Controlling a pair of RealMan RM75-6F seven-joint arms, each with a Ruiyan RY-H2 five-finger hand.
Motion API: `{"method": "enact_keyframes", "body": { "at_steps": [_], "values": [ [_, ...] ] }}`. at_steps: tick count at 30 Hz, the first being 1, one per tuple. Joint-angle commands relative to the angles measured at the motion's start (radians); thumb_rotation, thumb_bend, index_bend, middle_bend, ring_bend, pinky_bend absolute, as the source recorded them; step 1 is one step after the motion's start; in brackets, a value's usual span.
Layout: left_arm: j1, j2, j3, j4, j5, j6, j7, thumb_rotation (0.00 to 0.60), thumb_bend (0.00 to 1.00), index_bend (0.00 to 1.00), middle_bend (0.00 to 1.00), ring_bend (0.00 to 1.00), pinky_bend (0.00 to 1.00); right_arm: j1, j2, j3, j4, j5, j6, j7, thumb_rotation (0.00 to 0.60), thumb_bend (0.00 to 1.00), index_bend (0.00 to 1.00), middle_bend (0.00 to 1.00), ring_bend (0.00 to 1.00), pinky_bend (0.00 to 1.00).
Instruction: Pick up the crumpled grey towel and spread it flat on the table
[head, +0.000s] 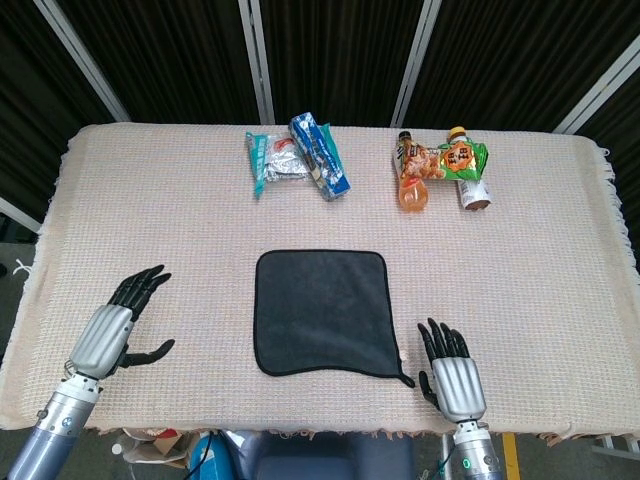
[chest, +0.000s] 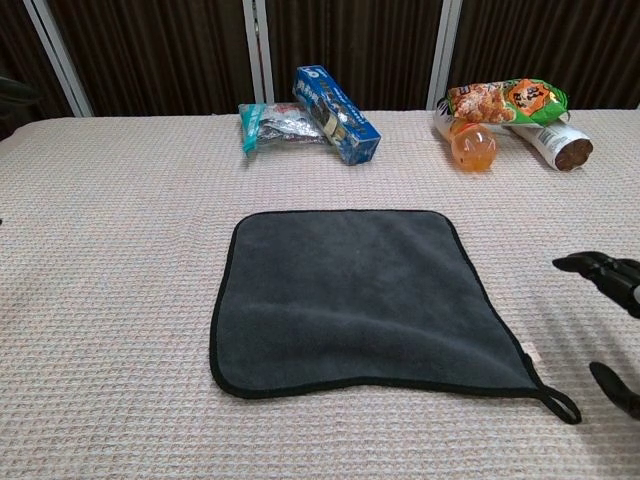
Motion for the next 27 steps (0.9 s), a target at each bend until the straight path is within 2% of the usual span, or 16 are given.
{"method": "enact_keyframes", "body": {
  "at_steps": [1,8,15,19,27],
  "values": [
    [-0.020,0.011,0.037,0.007,0.053,-0.047,0.025,0.600,0.56,0.07,0.00,0.00,0.00,-0.010,0.035,0.020,-0.010,-0.030,0.036,0.081,0.600,0.50,0.00,0.03,0.00,0.10],
    [-0.068,0.018,0.112,0.025,0.119,-0.184,0.111,0.600,0.64,0.07,0.01,0.00,0.01,-0.013,0.071,0.042,0.001,-0.045,0.055,0.163,0.600,0.50,0.00,0.03,0.00,0.10],
    [-0.117,-0.039,0.160,0.040,0.129,-0.327,0.208,0.600,0.65,0.07,0.02,0.00,0.01,-0.008,0.086,0.057,-0.010,-0.037,0.042,0.189,0.600,0.50,0.00,0.03,0.00,0.10],
    [-0.137,-0.089,0.161,0.058,0.111,-0.383,0.255,0.600,0.65,0.06,0.02,0.00,0.01,-0.008,0.089,0.059,-0.018,-0.039,0.040,0.192,0.600,0.50,0.00,0.03,0.00,0.10],
    [-0.161,-0.197,0.127,0.082,0.021,-0.445,0.357,0.600,0.65,0.05,0.03,0.00,0.01,-0.011,0.094,0.057,-0.023,-0.042,0.037,0.200,0.600,0.50,0.00,0.03,0.00,0.10]
  ]
}}
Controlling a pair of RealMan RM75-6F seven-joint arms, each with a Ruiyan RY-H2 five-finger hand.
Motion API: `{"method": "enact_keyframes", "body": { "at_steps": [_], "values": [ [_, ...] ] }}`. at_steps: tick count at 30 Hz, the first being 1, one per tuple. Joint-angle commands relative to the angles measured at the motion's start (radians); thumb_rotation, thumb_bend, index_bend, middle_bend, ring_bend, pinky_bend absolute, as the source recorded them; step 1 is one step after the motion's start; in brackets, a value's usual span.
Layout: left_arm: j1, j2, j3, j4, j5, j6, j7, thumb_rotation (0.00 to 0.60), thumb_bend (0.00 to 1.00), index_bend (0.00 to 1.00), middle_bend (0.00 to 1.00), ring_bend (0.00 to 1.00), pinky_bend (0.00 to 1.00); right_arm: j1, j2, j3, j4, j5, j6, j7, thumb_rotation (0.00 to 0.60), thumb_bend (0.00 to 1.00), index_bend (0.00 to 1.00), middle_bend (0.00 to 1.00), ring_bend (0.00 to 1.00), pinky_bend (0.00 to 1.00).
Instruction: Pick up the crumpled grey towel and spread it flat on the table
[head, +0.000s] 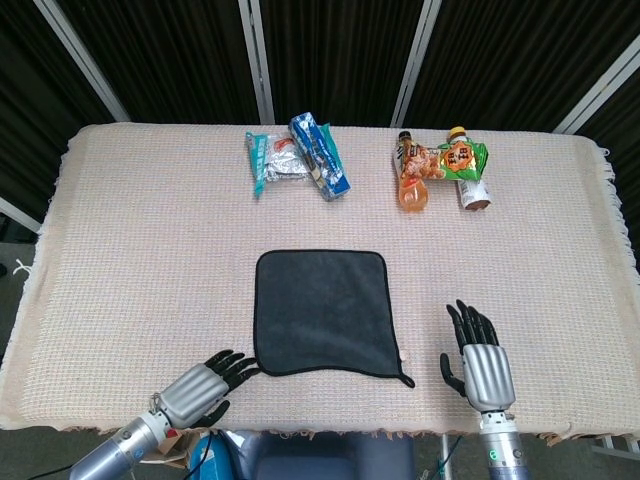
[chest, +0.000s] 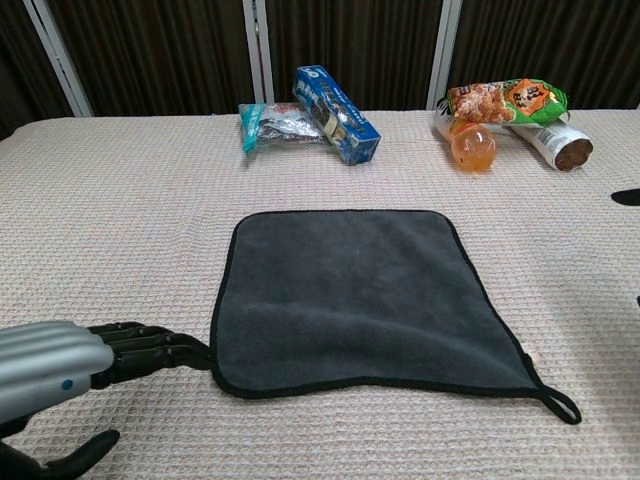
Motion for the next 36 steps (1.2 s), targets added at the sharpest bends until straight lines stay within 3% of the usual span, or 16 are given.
{"method": "enact_keyframes", "body": {
  "at_steps": [1,11,25,36],
  "values": [
    [-0.014,-0.040,-0.019,0.006,-0.043,-0.025,0.043,0.600,0.65,0.05,0.03,0.00,0.01,-0.001,0.001,-0.001,-0.001,-0.001,-0.001,0.004,0.600,0.50,0.00,0.03,0.00,0.10],
    [-0.043,-0.120,-0.049,-0.009,-0.140,-0.054,0.138,0.600,0.65,0.05,0.03,0.00,0.01,-0.006,0.000,-0.008,0.007,-0.007,-0.005,0.008,0.600,0.50,0.00,0.03,0.00,0.10],
    [-0.071,-0.141,-0.035,-0.036,-0.268,-0.065,0.263,0.600,0.65,0.05,0.05,0.00,0.01,-0.012,-0.003,-0.010,0.011,-0.021,-0.002,0.024,0.600,0.50,0.00,0.03,0.00,0.10],
    [-0.090,-0.160,-0.014,-0.054,-0.310,-0.059,0.304,0.600,0.65,0.05,0.06,0.00,0.01,-0.015,0.001,-0.006,0.007,-0.025,0.000,0.032,0.600,0.50,0.00,0.03,0.00,0.10]
  ]
}}
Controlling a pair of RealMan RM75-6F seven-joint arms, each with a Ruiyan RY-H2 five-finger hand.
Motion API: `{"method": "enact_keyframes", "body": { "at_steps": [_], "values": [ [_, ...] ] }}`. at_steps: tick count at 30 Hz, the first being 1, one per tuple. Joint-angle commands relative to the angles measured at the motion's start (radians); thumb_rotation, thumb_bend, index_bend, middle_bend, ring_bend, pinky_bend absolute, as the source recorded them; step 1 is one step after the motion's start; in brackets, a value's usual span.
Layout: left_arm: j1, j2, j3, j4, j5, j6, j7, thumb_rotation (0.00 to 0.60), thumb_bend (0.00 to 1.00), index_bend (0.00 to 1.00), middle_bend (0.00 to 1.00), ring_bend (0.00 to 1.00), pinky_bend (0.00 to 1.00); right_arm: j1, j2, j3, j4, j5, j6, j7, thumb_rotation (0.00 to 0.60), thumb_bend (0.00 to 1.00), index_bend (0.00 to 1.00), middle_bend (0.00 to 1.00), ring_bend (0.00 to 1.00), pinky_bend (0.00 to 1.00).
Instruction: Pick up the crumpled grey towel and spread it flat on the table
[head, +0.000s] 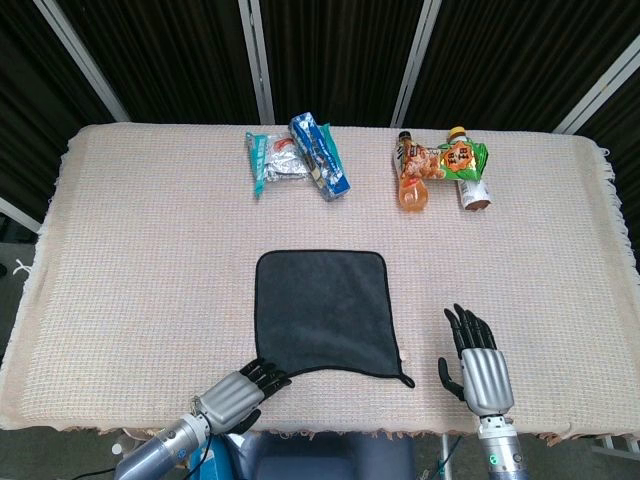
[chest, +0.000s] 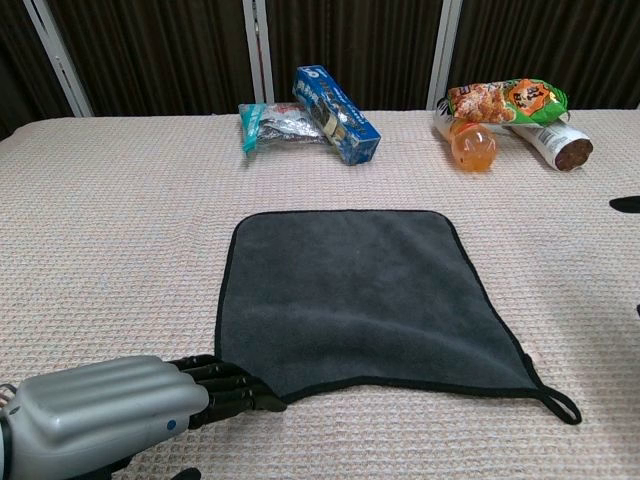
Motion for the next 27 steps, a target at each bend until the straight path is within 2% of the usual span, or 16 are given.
{"method": "enact_keyframes", "body": {
  "at_steps": [1,13,22,25,27],
  "values": [
    [-0.001,0.006,0.009,-0.008,-0.001,0.007,0.004,0.600,0.65,0.05,0.06,0.00,0.01,-0.001,0.002,0.002,-0.001,0.000,0.002,0.003,0.600,0.50,0.00,0.03,0.00,0.10],
    [0.011,0.073,0.069,-0.021,0.037,0.036,-0.026,0.600,0.65,0.05,0.06,0.00,0.01,-0.003,0.002,0.006,-0.006,0.001,-0.001,0.009,0.600,0.50,0.00,0.03,0.00,0.10],
    [0.017,0.090,0.083,-0.018,0.092,0.056,-0.085,0.600,0.64,0.05,0.06,0.00,0.01,-0.006,0.000,0.005,-0.005,-0.002,-0.001,0.004,0.600,0.50,0.00,0.03,0.00,0.10],
    [0.021,0.090,0.086,-0.017,0.124,0.068,-0.117,0.600,0.55,0.05,0.05,0.00,0.01,-0.005,-0.002,0.007,-0.004,0.000,-0.002,0.005,0.600,0.50,0.00,0.03,0.00,0.10],
    [0.025,0.089,0.087,-0.014,0.147,0.080,-0.140,0.600,0.42,0.04,0.03,0.00,0.01,-0.005,-0.001,0.007,-0.004,-0.001,-0.003,0.006,0.600,0.50,0.00,0.03,0.00,0.10]
  ]
}}
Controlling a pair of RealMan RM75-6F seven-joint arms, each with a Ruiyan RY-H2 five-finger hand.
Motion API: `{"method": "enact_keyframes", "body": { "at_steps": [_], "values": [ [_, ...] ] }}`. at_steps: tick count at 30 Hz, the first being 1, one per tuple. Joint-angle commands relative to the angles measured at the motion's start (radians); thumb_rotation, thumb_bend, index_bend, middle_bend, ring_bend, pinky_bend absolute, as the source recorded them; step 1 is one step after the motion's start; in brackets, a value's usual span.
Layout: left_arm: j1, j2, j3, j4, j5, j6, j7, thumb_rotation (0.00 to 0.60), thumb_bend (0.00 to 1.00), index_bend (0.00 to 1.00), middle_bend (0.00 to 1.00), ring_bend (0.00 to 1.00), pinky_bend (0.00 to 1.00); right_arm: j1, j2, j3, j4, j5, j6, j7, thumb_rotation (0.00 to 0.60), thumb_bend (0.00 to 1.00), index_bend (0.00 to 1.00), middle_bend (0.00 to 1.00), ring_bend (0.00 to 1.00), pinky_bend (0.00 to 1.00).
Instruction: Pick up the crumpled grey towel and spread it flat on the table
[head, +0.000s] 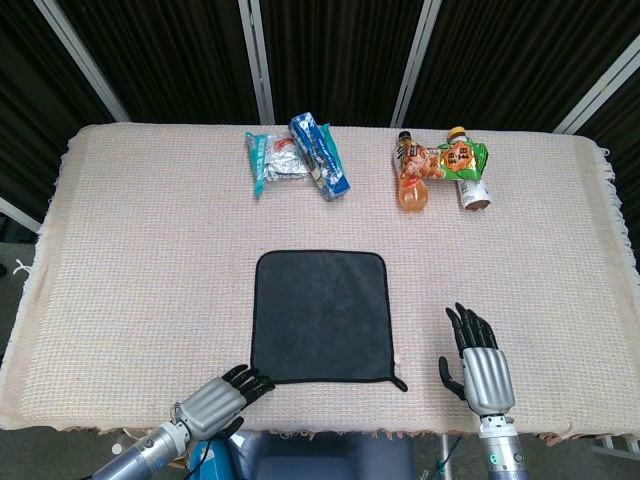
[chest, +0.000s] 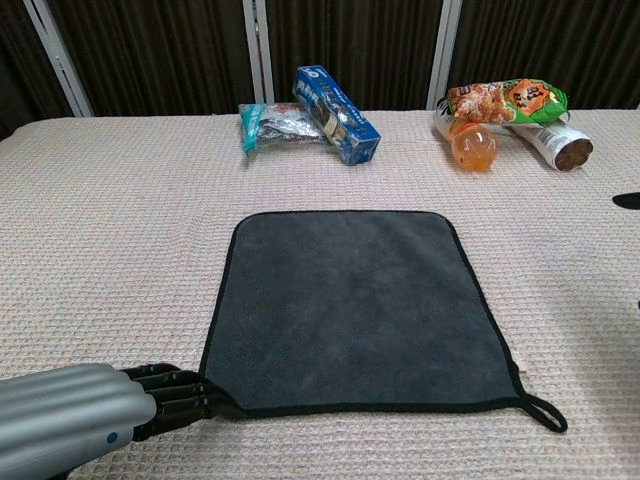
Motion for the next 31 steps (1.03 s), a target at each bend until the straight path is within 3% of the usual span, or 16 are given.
{"method": "enact_keyframes", "body": {
  "at_steps": [1,5,7,11,19,25,31],
  "values": [
    [0.009,-0.002,0.003,0.005,0.039,0.023,-0.037,0.600,0.37,0.03,0.03,0.00,0.01,0.000,0.001,0.000,0.000,-0.002,0.000,0.001,0.600,0.50,0.00,0.03,0.00,0.10],
    [0.029,-0.009,0.005,0.016,0.105,0.077,-0.102,0.600,0.13,0.00,0.01,0.00,0.01,-0.001,0.002,0.000,0.002,-0.003,0.000,0.002,0.600,0.50,0.00,0.03,0.00,0.10],
    [0.047,-0.010,0.005,0.020,0.143,0.122,-0.146,0.600,0.09,0.00,0.00,0.00,0.01,0.000,0.002,0.002,0.003,-0.005,0.001,0.001,0.600,0.50,0.00,0.03,0.00,0.09],
    [0.102,-0.004,-0.003,0.038,0.221,0.264,-0.219,0.600,0.07,0.00,0.00,0.00,0.01,0.001,0.007,0.002,0.007,-0.008,-0.001,0.005,0.600,0.50,0.00,0.03,0.00,0.08],
    [0.245,0.070,-0.050,0.104,0.258,0.578,-0.203,0.600,0.07,0.00,0.00,0.00,0.01,0.017,0.057,0.002,0.014,-0.003,-0.041,0.047,0.600,0.46,0.00,0.03,0.00,0.06],
    [0.335,0.144,-0.066,0.170,0.224,0.730,-0.308,0.600,0.06,0.00,0.00,0.00,0.01,0.013,0.122,-0.025,0.062,-0.083,-0.009,0.168,0.600,0.40,0.00,0.03,0.00,0.06],
    [0.411,0.180,-0.075,0.279,0.161,0.810,-0.455,0.600,0.06,0.00,0.00,0.00,0.00,-0.012,0.158,-0.007,0.120,-0.100,0.069,0.243,0.600,0.39,0.00,0.03,0.00,0.06]
  ]
}}
